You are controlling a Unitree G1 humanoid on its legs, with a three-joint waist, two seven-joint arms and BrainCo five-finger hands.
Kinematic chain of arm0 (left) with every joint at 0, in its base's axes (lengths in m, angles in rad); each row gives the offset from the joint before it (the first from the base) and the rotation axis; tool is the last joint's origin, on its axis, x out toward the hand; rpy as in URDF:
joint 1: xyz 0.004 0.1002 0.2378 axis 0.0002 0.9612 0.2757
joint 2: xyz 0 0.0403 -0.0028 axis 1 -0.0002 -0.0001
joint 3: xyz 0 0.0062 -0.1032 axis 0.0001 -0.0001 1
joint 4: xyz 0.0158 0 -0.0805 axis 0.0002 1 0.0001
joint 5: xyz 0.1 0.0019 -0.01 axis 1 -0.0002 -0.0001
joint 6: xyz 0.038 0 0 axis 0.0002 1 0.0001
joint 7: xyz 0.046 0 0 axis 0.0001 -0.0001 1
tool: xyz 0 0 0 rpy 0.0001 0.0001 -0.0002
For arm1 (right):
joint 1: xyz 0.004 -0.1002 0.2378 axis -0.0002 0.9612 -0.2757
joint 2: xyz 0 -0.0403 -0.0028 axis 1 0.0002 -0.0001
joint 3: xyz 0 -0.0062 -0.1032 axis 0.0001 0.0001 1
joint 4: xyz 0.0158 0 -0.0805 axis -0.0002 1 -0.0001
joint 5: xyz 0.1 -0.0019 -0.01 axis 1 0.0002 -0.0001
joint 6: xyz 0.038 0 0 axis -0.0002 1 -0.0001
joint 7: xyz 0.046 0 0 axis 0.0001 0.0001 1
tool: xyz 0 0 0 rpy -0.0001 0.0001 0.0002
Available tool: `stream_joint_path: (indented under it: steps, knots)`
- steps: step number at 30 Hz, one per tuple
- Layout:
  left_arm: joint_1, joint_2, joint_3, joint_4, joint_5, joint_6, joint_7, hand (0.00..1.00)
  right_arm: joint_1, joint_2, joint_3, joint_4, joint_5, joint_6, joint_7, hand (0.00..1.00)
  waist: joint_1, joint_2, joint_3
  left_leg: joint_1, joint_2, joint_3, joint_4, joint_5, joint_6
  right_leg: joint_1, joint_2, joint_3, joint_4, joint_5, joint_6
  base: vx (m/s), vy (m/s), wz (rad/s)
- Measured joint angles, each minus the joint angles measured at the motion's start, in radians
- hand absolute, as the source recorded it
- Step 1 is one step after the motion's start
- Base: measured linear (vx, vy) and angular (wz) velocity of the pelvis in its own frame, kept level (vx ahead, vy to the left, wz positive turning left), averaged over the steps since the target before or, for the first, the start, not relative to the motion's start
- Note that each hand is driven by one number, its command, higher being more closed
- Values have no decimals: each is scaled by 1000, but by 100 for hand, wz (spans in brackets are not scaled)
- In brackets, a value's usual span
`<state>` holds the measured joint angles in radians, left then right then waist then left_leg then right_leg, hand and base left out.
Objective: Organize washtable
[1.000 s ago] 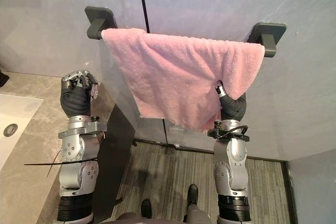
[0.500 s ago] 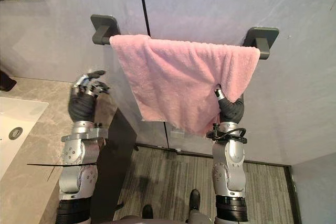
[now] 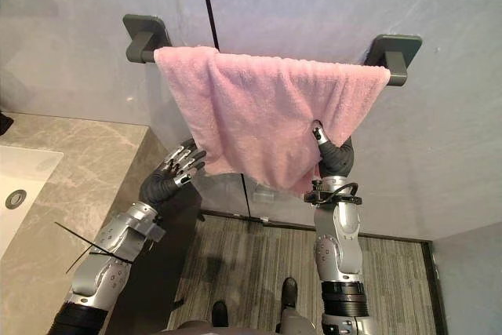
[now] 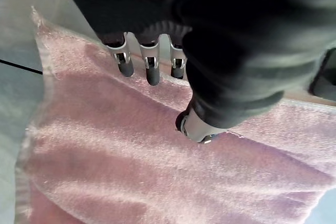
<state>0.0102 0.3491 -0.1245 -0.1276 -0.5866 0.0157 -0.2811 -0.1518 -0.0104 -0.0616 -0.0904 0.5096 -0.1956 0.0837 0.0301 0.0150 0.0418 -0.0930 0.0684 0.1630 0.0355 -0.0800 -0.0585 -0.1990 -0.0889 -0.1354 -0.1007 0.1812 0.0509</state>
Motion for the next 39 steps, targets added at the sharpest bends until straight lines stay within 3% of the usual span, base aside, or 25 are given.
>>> stream_joint_path:
  steps: [3,9,10,16,24,39]
  knots:
    - [-46,-18,-24,26,6,0,31,0,-10,2,23,6,1,0,0,100,-15,-6,3,-4,-1,-3,1,0,0,-1,0,-1,0,0,0,-8,-10,3]
    - [-221,-190,-27,63,65,-50,165,0,-17,5,45,-7,9,-4,-17,100,-22,-10,9,-17,1,1,3,0,0,-17,1,3,0,3,0,3,-8,-3]
    - [-231,-197,-29,65,77,-55,177,100,-17,5,49,-8,9,-4,-18,100,-24,-10,9,-16,1,1,3,0,0,-17,1,4,0,3,0,21,-15,-3]
    - [-269,-230,-24,95,131,-74,246,100,-12,15,64,-27,10,-3,-21,100,-41,-16,23,-13,0,4,1,0,0,-16,0,5,0,3,1,0,0,0]
    - [-272,-290,23,97,197,-100,306,100,32,27,71,-86,10,2,-39,100,-39,-14,31,-9,2,14,1,0,0,-15,2,18,0,3,1,-1,-4,-2]
    - [-242,-347,136,78,302,-102,326,100,52,33,9,-112,-48,8,-59,100,-15,-7,42,6,2,24,-6,-1,0,1,3,27,0,3,1,-2,-3,-1]
